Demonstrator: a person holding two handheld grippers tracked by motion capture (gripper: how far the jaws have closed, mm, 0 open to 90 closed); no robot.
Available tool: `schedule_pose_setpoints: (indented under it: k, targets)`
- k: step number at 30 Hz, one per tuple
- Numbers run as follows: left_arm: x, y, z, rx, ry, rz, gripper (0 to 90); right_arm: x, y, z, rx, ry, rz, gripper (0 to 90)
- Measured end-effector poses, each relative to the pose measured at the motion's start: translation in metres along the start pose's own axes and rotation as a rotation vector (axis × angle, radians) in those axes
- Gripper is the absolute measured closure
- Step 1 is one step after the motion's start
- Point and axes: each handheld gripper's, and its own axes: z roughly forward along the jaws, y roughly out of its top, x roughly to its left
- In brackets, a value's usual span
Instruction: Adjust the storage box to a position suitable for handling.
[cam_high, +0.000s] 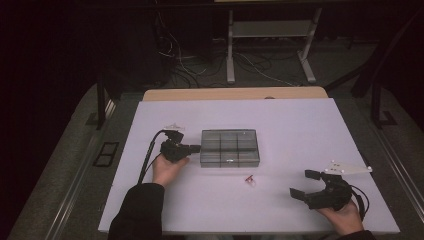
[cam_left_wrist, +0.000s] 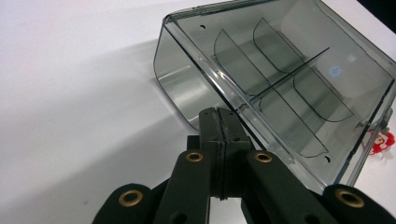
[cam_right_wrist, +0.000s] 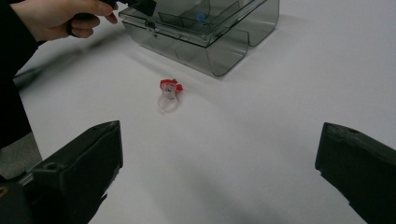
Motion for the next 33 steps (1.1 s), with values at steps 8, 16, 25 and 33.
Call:
schedule_pose_setpoints:
  k: [8, 16, 25, 33]
  targets:
    - [-0.007, 0.005, 0.009, 0.001, -0.021, 0.007, 88.7, 0.000, 0.000, 0.000, -0.002, 0.001, 0.002, 0.6]
    - [-0.015, 0.009, 0.019, -0.007, -0.038, 0.001, 88.8, 0.000, 0.000, 0.000, -0.004, 0.001, 0.001, 0.6]
    - [-0.020, 0.014, 0.027, -0.013, -0.058, 0.008, 88.7, 0.000, 0.000, 0.000, -0.001, 0.001, -0.002, 0.7]
    - [-0.022, 0.016, 0.030, -0.022, -0.062, 0.008, 88.7, 0.000, 0.000, 0.000, -0.002, 0.001, -0.003, 0.6]
